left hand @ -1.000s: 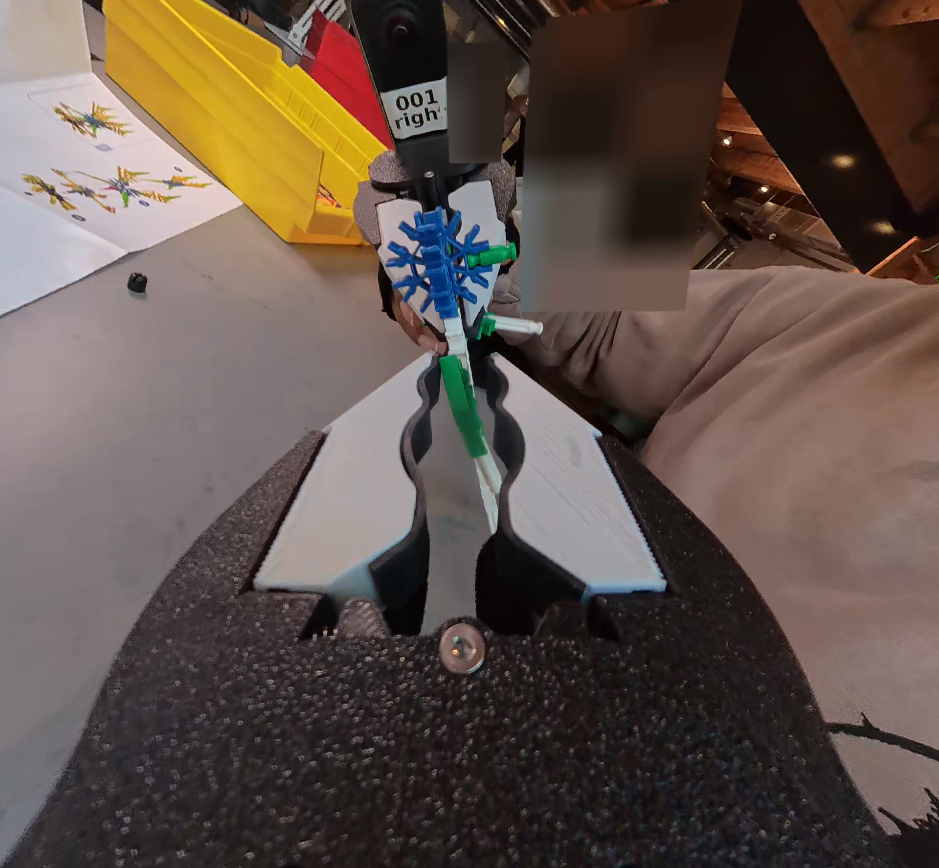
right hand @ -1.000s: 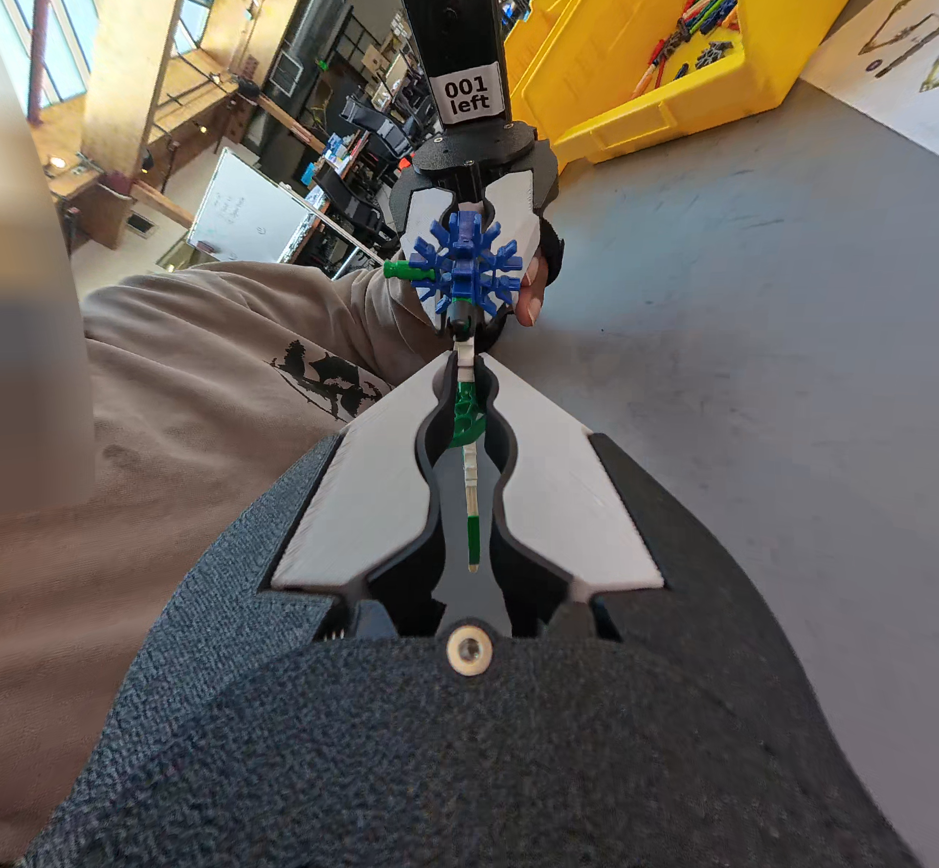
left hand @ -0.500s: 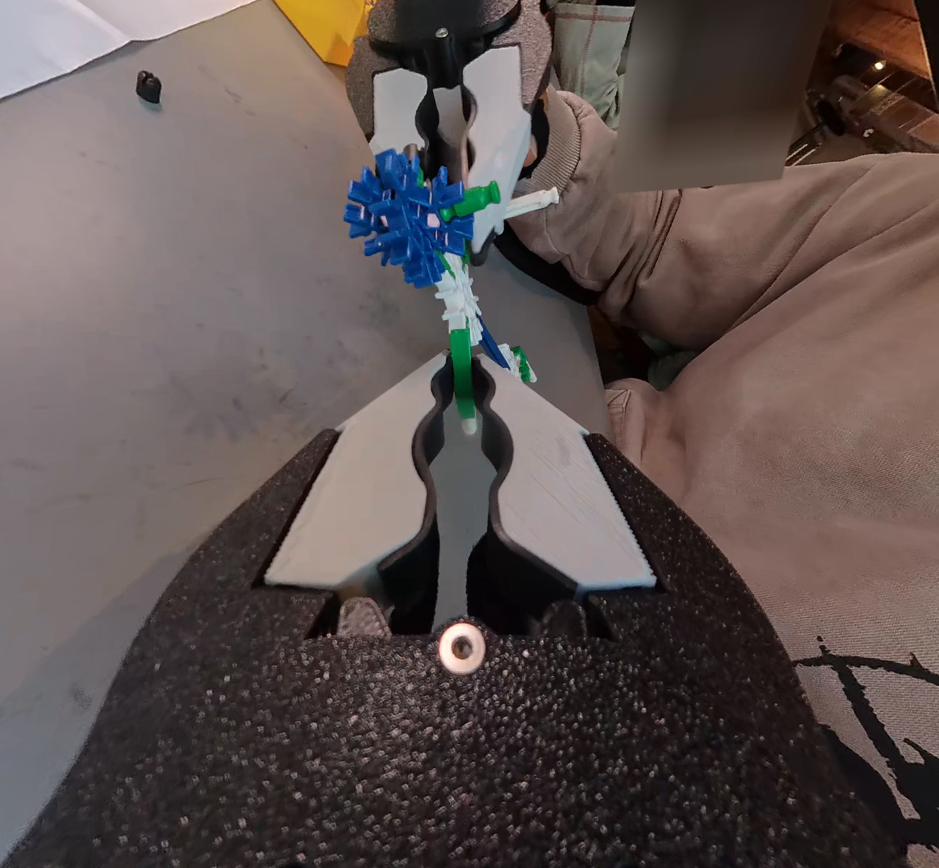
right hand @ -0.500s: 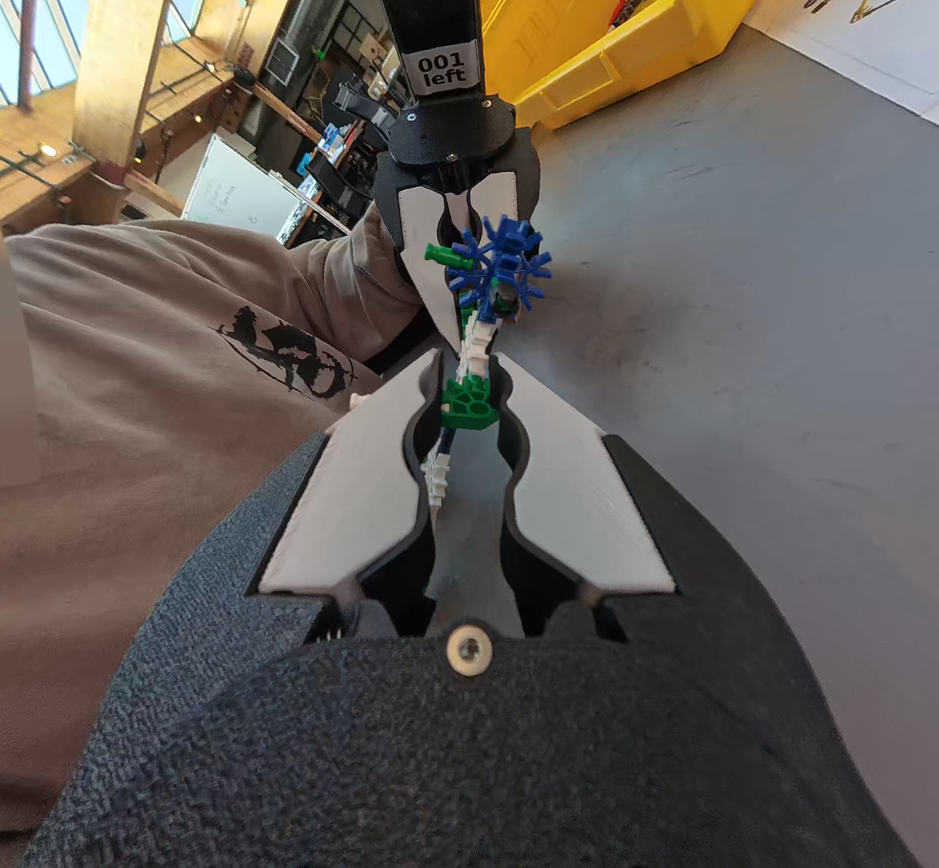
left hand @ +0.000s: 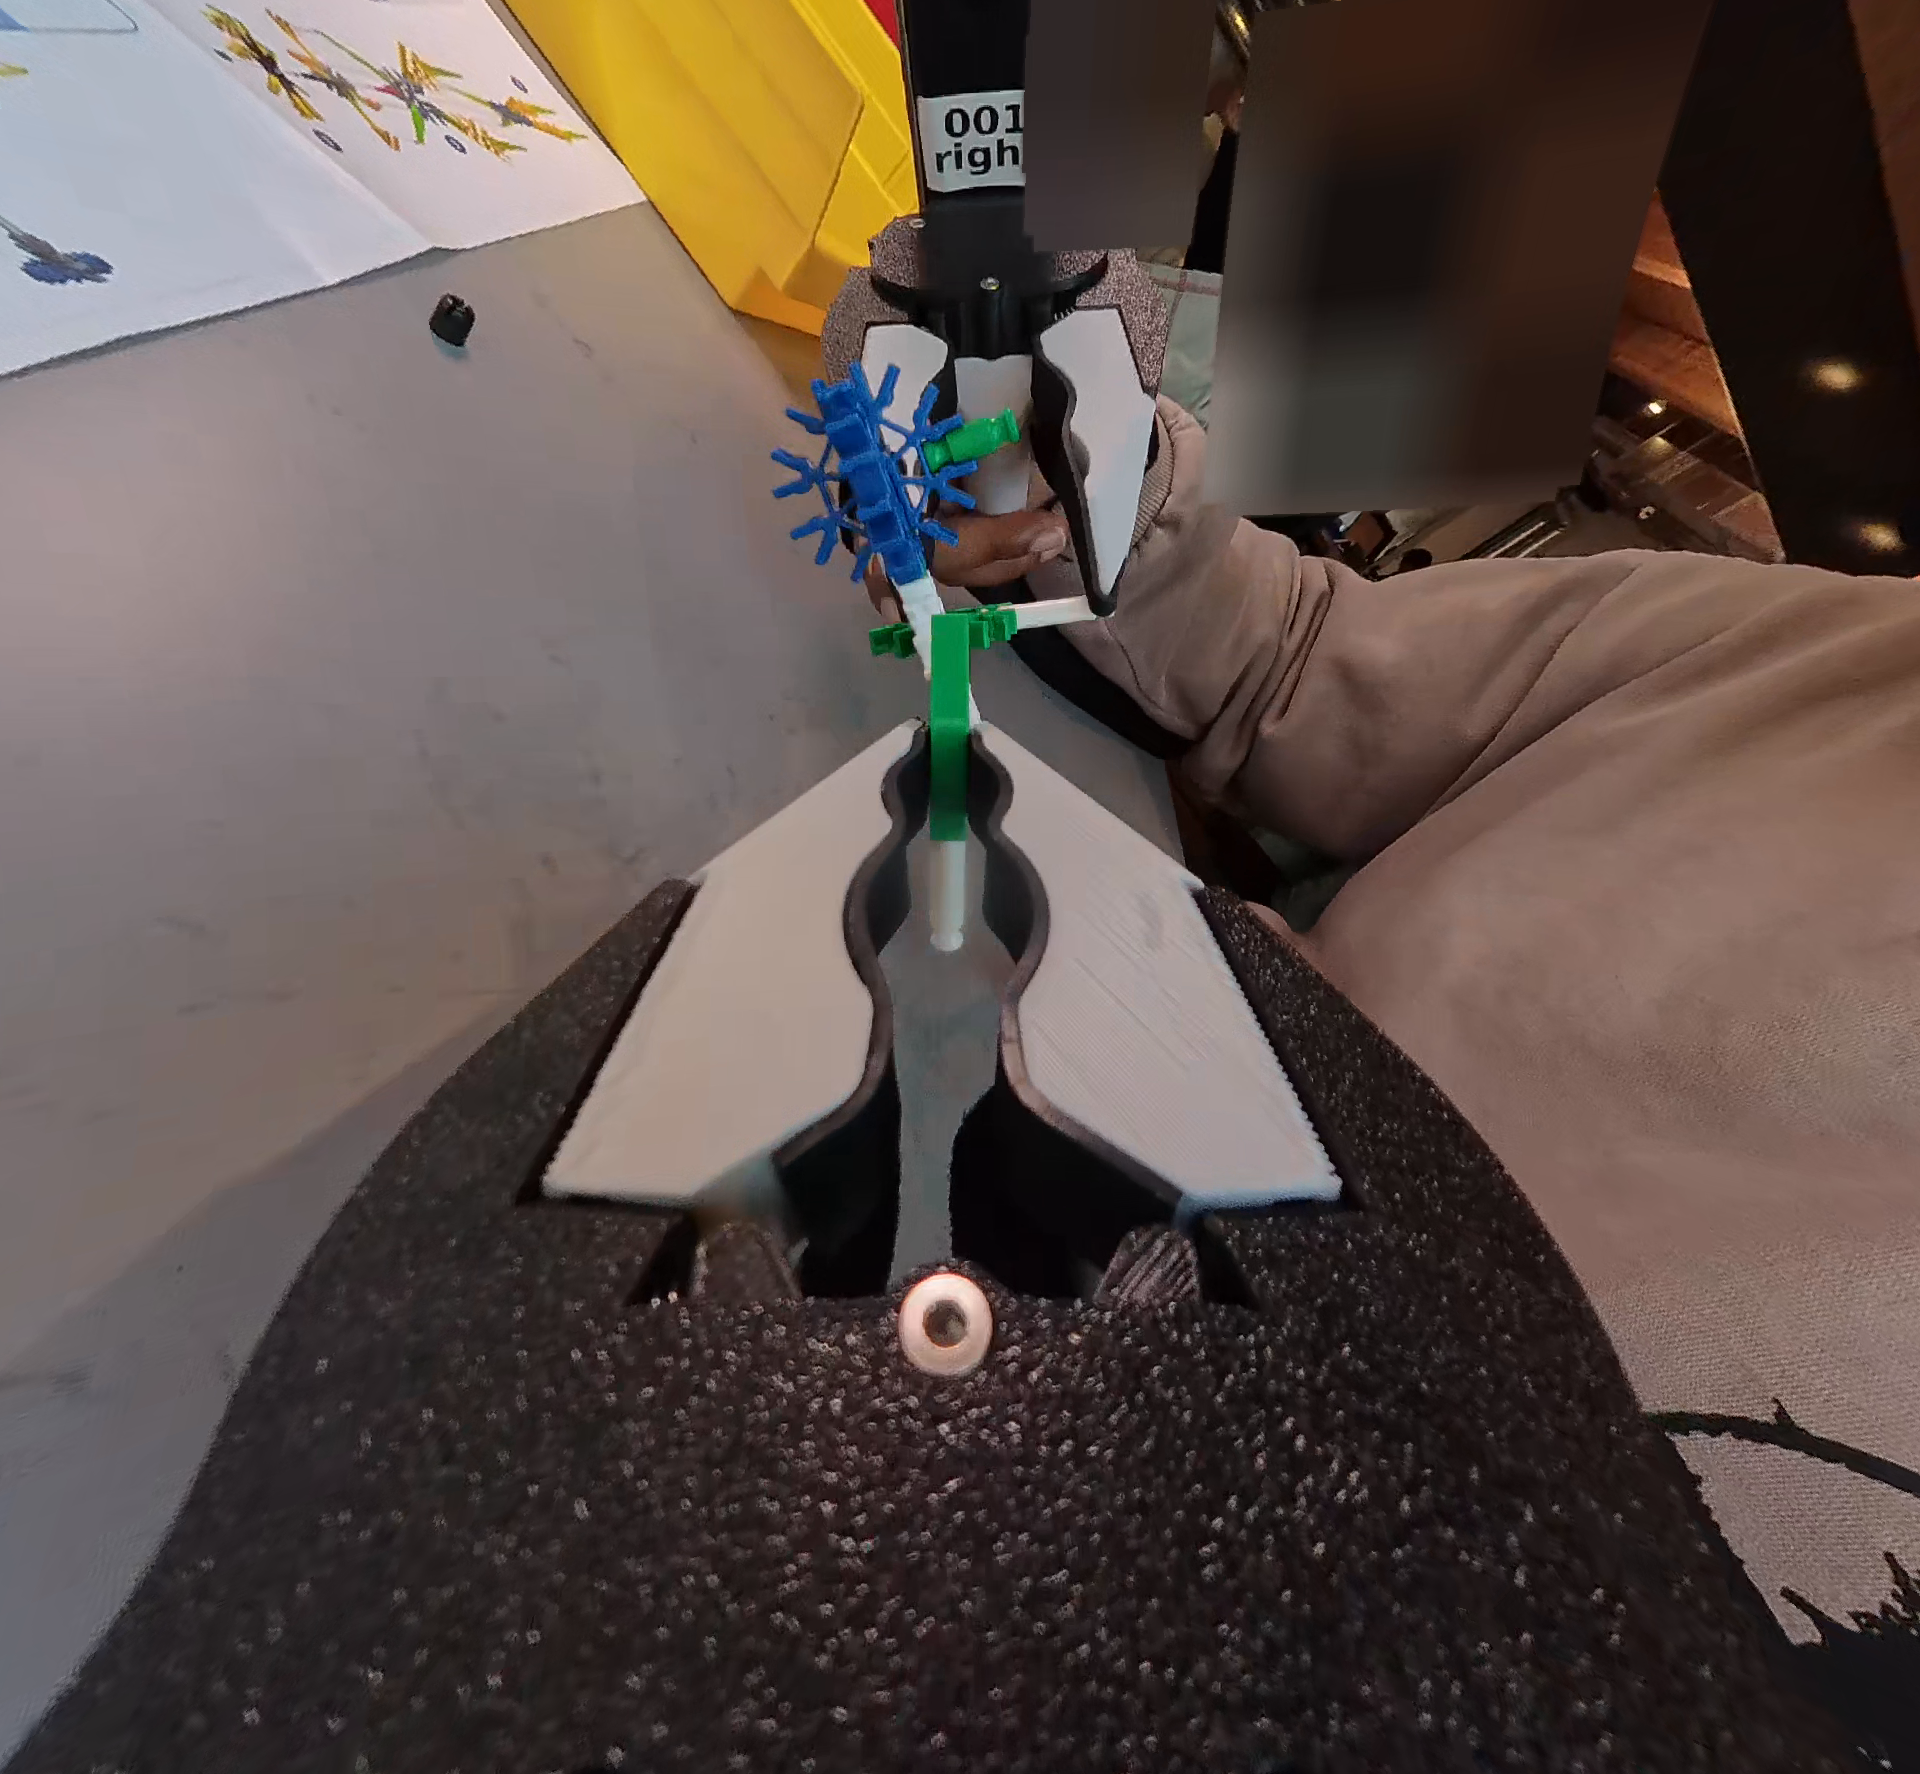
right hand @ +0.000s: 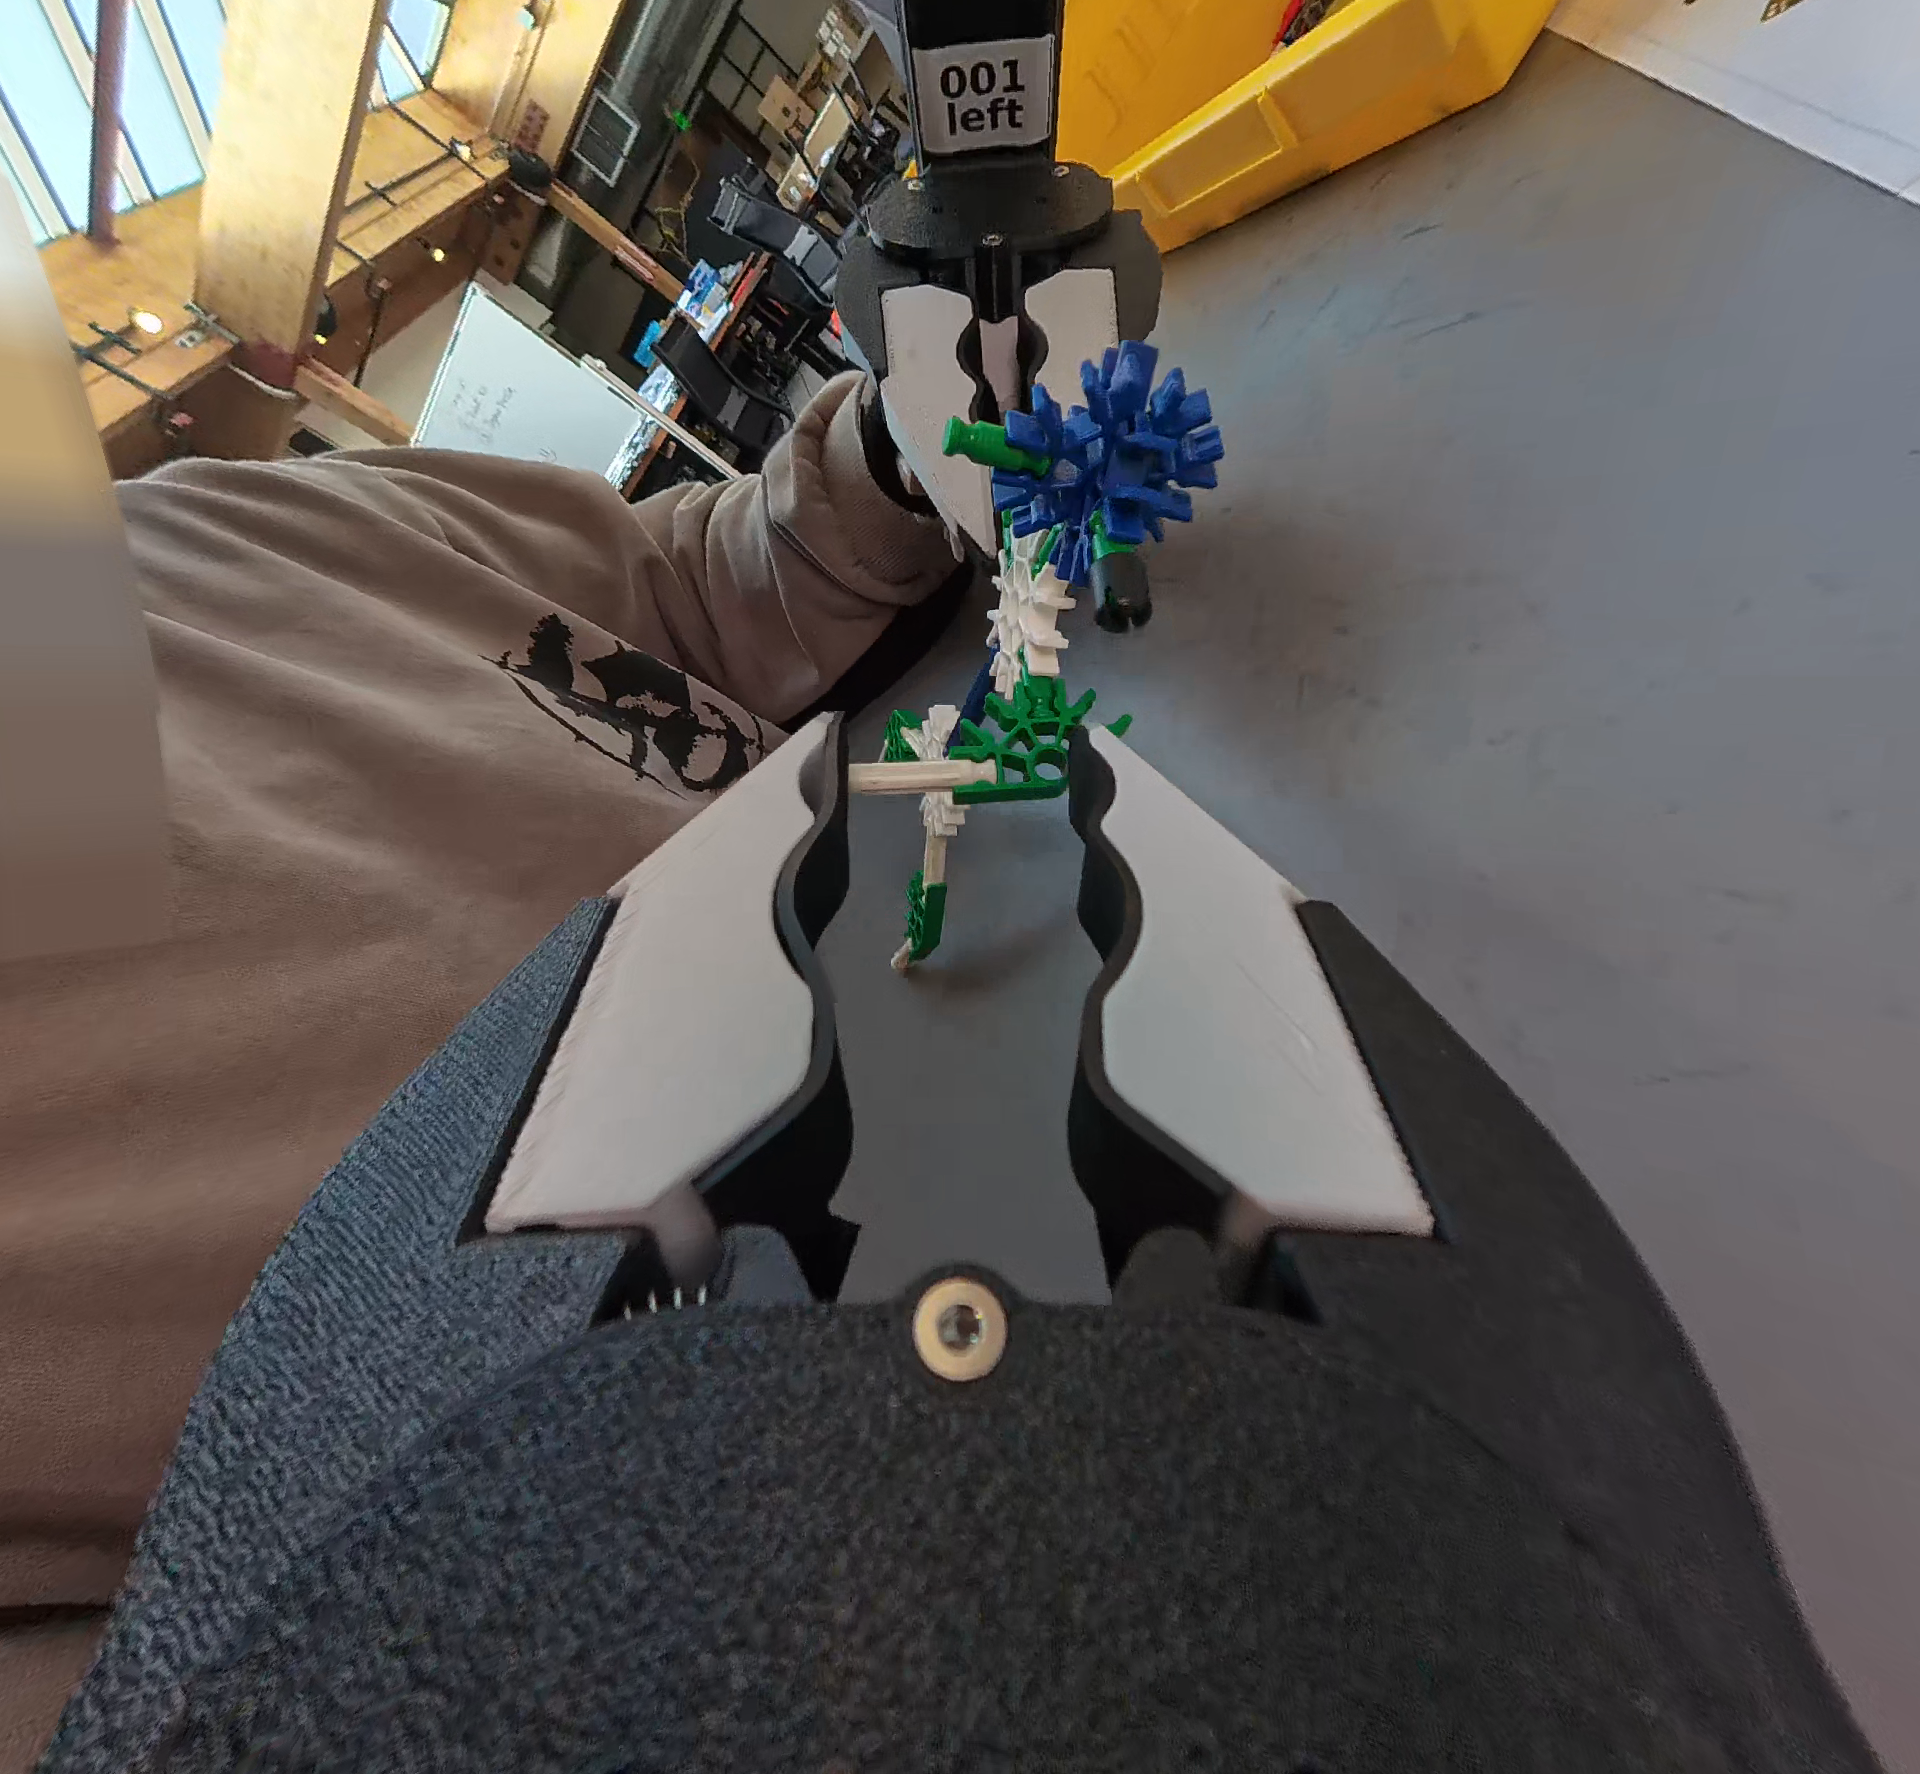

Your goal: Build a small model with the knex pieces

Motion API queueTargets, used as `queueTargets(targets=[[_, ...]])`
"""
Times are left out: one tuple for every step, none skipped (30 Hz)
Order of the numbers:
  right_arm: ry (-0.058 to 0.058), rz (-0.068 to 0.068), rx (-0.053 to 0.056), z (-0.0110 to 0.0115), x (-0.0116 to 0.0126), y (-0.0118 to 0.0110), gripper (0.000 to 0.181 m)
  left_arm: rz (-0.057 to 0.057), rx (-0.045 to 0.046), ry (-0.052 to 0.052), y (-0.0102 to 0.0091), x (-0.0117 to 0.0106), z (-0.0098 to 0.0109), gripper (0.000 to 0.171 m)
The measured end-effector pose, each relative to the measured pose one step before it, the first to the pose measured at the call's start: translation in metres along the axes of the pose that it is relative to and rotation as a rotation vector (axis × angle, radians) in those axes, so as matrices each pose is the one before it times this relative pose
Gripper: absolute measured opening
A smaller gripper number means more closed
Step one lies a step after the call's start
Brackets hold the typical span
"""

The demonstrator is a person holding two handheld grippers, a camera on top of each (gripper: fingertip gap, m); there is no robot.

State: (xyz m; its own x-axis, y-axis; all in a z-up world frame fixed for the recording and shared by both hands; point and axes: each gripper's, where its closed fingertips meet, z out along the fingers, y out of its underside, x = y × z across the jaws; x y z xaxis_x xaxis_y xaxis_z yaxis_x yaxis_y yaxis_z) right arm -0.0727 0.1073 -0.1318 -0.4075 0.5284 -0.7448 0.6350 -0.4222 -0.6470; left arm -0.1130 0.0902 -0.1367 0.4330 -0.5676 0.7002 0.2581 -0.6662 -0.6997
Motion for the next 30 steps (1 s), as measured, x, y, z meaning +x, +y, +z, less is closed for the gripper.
queueTargets(targets=[[-0.0083, 0.0091, 0.0244, -0.00130, -0.00185, -0.00402, 0.045, 0.0153, 0.01238, -0.0022, -0.00216, 0.00107, -0.00059, 0.004], [0.0093, 0.0119, 0.0250, -0.00160, 0.00133, -0.00362, 0.053, 0.0103, 0.01395, 0.0028, -0.00256, 0.00199, -0.00038, 0.004], [0.0198, 0.0075, 0.0143, -0.00111, 0.00354, -0.00104, 0.059, 0.0042, 0.01805, 0.0086, -0.00313, 0.00279, -0.00034, 0.004], [0.0069, 0.0146, 0.0131, -0.00047, 0.00225, -0.00003, 0.063, 0.0049, 0.01792, 0.0021, -0.00313, 0.00200, -0.00030, 0.004], [-0.0063, 0.0245, 0.0184, 0.00019, 0.00048, -0.00053, 0.065, 0.0147, 0.01135, -0.0070, -0.00197, 0.00088, -0.00020, 0.004], [-0.0217, 0.0215, 0.0148, 0.00096, -0.00253, 0.00022, 0.063, 0.0193, 0.00853, -0.0061, -0.00141, 0.00114, 0.00020, 0.004], [-0.0280, 0.0150, 0.0079, 0.00177, -0.00415, 0.00127, 0.058, 0.0116, 0.00958, -0.0002, -0.00161, 0.00174, 0.00032, 0.004], [-0.0179, 0.0056, 0.0063, 0.00208, -0.00313, 0.00114, 0.049, 0.0044, 0.00972, -0.0020, -0.00153, 0.00107, 0.00054, 0.004], [-0.0158, -0.0037, -0.0017, 0.00211, -0.00303, 0.00194, 0.038, 0.0041, 0.00876, -0.0036, -0.00114, 0.00040, 0.00040, 0.004], [-0.0183, -0.0125, -0.0079, 0.00165, -0.00362, 0.00198, 0.027, 0.0001, 0.00556, 0.0004, -0.00057, 0.00046, 0.00032, 0.004], [-0.0037, -0.0169, -0.0028, 0.00084, -0.00159, 0.00038, 0.022, -0.0069, 0.00356, 0.0057, -0.00030, 0.00057, 0.00020, 0.004], [0.0119, -0.0235, 0.0060, -0.00070, 0.00109, -0.00173, 0.017, -0.0106, 0.00491, 0.0079, -0.00049, 0.00033, -0.00024, 0.004], [0.0143, -0.0342, 0.0074, -0.00108, 0.00140, -0.00194, 0.011, -0.0125, 0.00282, 0.0065, -0.00015, -0.00011, -0.00021, 0.004], [0.0185, -0.0416, 0.0013, -0.00080, 0.00182, -0.00102, 0.009, -0.0125, -0.00090, 0.0043, 0.00049, -0.00051, 0.00011, 0.003], [0.0279, -0.0512, -0.0105, -0.00032, 0.00273, 0.00080, 0.007, -0.0138, -0.00161, 0.0044, 0.00087, -0.00065, 0.00028, 0.003], [0.0351, -0.0663, -0.0149, -0.00013, 0.00282, 0.00165, 0.006, -0.0164, 0.00046, 0.0058, 0.00066, -0.00046, 0.00034, 0.003], [0.0331, -0.0615, -0.0194, -0.00002, 0.00228, 0.00209, 0.006, -0.0152, -0.00002, 0.0066, 0.00076, -0.00052, 0.00030, 0.004], [0.0263, -0.0428, -0.0190, -0.00018, 0.00174, 0.00194, 0.005, -0.0120, -0.00242, 0.0060, 0.00109, -0.00038, 0.00047, 0.004], [0.0235, -0.0322, -0.0117, -0.00023, 0.00194, 0.00114, 0.005, -0.0125, -0.00160, 0.0057, 0.00085, -0.00049, 0.00049, 0.004], [0.0169, -0.0255, -0.0075, -0.00012, 0.00137, 0.00107, 0.005, -0.0145, -0.00043, 0.0069, 0.00062, -0.00038, 0.00030, 0.004], [0.0139, -0.0187, -0.0056, 0.00004, 0.00132, 0.00107, 0.005, -0.0145, -0.00031, 0.0069, 0.00060, -0.00062, 0.00027, 0.004], [0.0113, -0.0151, -0.0054, -0.00001, 0.00118, 0.00098, 0.005, -0.0147, 0.00014, 0.0044, 0.00063, -0.00099, 0.00023, 0.004], [0.0040, -0.0036, -0.0040, 0.00006, 0.00060, 0.00069, 0.005, -0.0116, 0.00014, 0.0029, 0.00053, -0.00109, 0.00012, 0.004], [-0.0050, 0.0106, -0.0032, -0.00011, 0.00001, 0.00057, 0.005, -0.0074, -0.00124, 0.0030, 0.00062, -0.00078, 0.00016, 0.004], [-0.0061, 0.0187, -0.0019, -0.00009, 0.00039, 0.00071, 0.005, -0.0046, -0.00153, 0.0001, 0.00053, -0.00097, 0.00026, 0.004], [-0.0019, 0.0217, 0.0027, -0.00022, 0.00129, 0.00020, 0.005, -0.0022, 0.00155, -0.0053, 0.00009, -0.00150, 0.00009, 0.004], [-0.0064, 0.0221, 0.0096, -0.00070, 0.00099, -0.00077, 0.008, -0.0031, 0.00326, -0.0077, -0.00014, -0.00191, -0.00009, 0.004], [-0.0076, 0.0276, 0.0170, -0.00120, 0.00108, -0.00205, 0.010, -0.0059, 0.00094, -0.0068, 0.00016, -0.00200, -0.00031, 0.004], [-0.0038, 0.0357, 0.0177, -0.00166, 0.00197, -0.00244, 0.010, -0.0055, 0.00001, -0.0067, 0.00019, -0.00195, -0.00023, 0.004], [-0.0058, 0.0389, 0.0140, -0.00176, 0.00183, -0.00198, 0.009, -0.0036, 0.00001, -0.0078, 0.00010, -0.00192, -0.00019, 0.004]])
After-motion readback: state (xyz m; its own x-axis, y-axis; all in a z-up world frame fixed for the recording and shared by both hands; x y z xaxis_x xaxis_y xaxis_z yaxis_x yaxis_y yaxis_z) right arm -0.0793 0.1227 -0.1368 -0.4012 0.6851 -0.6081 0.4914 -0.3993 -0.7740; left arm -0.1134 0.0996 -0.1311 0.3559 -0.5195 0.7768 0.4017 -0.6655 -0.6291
